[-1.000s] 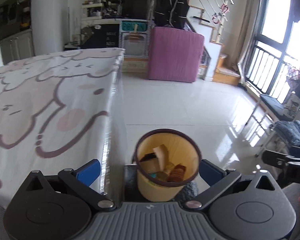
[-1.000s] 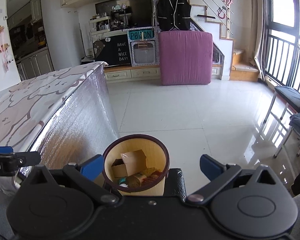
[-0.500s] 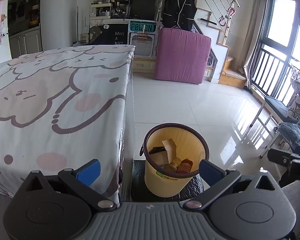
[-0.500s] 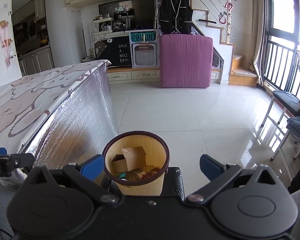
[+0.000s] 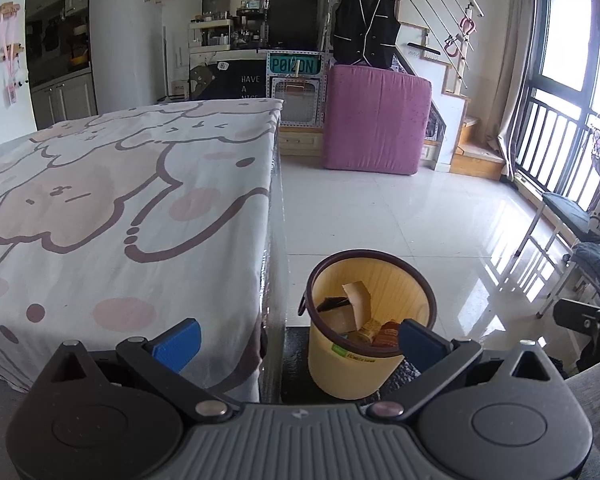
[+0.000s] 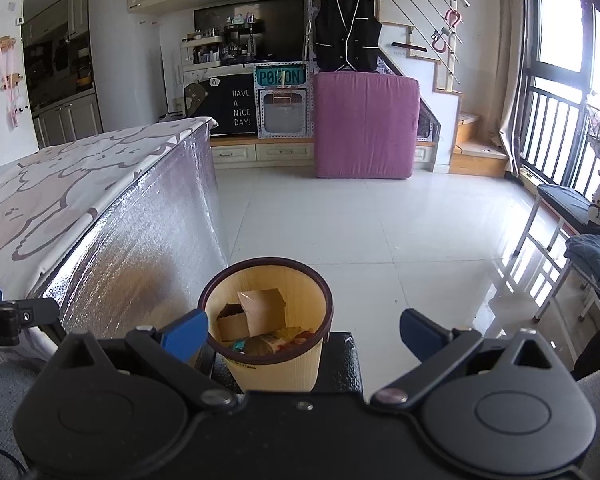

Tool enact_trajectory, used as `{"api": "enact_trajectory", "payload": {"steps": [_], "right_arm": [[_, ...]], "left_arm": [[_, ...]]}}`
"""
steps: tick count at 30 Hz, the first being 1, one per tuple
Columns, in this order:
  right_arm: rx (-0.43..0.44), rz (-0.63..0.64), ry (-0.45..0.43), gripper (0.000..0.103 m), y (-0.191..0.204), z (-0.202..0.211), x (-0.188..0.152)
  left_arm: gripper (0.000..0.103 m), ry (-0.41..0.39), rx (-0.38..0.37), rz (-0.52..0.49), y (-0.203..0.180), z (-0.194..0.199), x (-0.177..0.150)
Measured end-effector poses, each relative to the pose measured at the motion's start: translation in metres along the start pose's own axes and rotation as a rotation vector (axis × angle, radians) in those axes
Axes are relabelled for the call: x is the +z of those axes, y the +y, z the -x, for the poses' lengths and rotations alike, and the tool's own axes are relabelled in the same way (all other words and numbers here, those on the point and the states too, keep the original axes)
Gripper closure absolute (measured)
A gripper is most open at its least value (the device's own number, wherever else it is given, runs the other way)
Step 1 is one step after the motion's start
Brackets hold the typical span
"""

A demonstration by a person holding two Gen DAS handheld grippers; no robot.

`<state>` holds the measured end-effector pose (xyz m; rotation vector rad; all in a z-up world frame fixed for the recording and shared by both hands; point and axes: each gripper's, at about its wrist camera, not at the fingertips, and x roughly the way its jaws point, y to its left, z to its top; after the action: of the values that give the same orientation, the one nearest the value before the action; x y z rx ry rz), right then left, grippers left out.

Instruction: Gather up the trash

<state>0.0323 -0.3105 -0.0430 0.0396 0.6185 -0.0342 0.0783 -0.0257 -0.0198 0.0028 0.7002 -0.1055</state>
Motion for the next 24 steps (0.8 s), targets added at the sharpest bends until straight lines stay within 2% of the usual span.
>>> {"api": "enact_trajectory", "payload": {"steps": [24], "right_arm": [[0.001,-0.014,-0.002,0.000,0.0004,0.0038,-0.0082]], "left_arm": [[0.000,-0.008,0.017,-0.013,0.0018,-0.0002,-0.0061]]}}
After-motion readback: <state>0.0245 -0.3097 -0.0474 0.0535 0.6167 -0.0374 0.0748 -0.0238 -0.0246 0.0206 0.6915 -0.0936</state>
